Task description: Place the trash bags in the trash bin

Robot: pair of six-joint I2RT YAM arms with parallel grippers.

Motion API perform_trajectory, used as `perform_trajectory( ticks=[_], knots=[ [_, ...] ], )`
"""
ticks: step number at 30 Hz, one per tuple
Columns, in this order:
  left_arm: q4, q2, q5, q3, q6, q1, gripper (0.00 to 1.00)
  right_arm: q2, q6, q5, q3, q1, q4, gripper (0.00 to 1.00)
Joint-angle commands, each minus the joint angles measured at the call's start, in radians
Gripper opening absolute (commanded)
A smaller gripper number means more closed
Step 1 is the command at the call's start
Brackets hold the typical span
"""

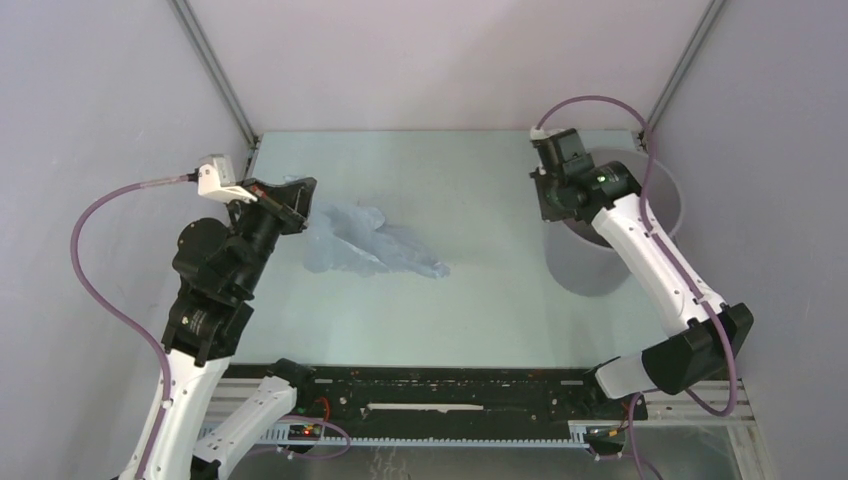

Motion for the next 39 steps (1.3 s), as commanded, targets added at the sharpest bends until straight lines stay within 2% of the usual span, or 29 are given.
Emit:
perform_trajectory(
  ticks=[1, 8, 15, 24, 25, 27, 29, 30, 36, 39],
  knots=[
    [0.018, -0.015, -0.023, 0.045, 0.025, 0.004, 0.0, -0.004, -0.039, -0.038, 0.017, 0.131, 0.061, 0.1],
    [0.015, -0.039, -0.027, 0.031, 0.02, 0.003, 0.0, 0.042, -0.005, -0.14, 0.069, 0.295, 0.106, 0.0],
    [0.0, -0.078, -0.024, 0.032, 0.023, 0.004, 0.0, 0.118, 0.035, -0.223, 0.172, 0.392, 0.095, 0.0],
    [-0.021, -0.112, -0.038, 0.033, 0.01, 0.004, 0.0, 0.147, 0.079, -0.29, 0.176, 0.421, 0.122, 0.0],
    [-0.023, -0.114, -0.036, 0.033, 0.007, 0.004, 0.0, 0.15, 0.083, -0.279, 0.186, 0.421, 0.11, 0.03],
    [-0.027, -0.118, -0.036, 0.032, 0.002, 0.005, 0.0, 0.158, 0.089, -0.25, 0.222, 0.422, 0.065, 0.18],
    [-0.032, -0.123, -0.043, 0.032, -0.001, 0.003, 0.0, 0.167, 0.098, -0.22, 0.276, 0.424, 0.01, 0.29],
    [-0.037, -0.125, -0.05, 0.032, 0.0, 0.004, 0.0, 0.17, 0.105, -0.207, 0.308, 0.425, -0.022, 0.39],
    [-0.054, -0.121, -0.07, 0.032, 0.005, 0.004, 0.0, 0.152, 0.137, -0.178, 0.451, 0.439, -0.162, 0.68],
    [-0.054, -0.12, -0.073, 0.032, -0.002, 0.004, 0.0, 0.11, 0.137, -0.161, 0.473, 0.469, -0.187, 0.78]
  ],
)
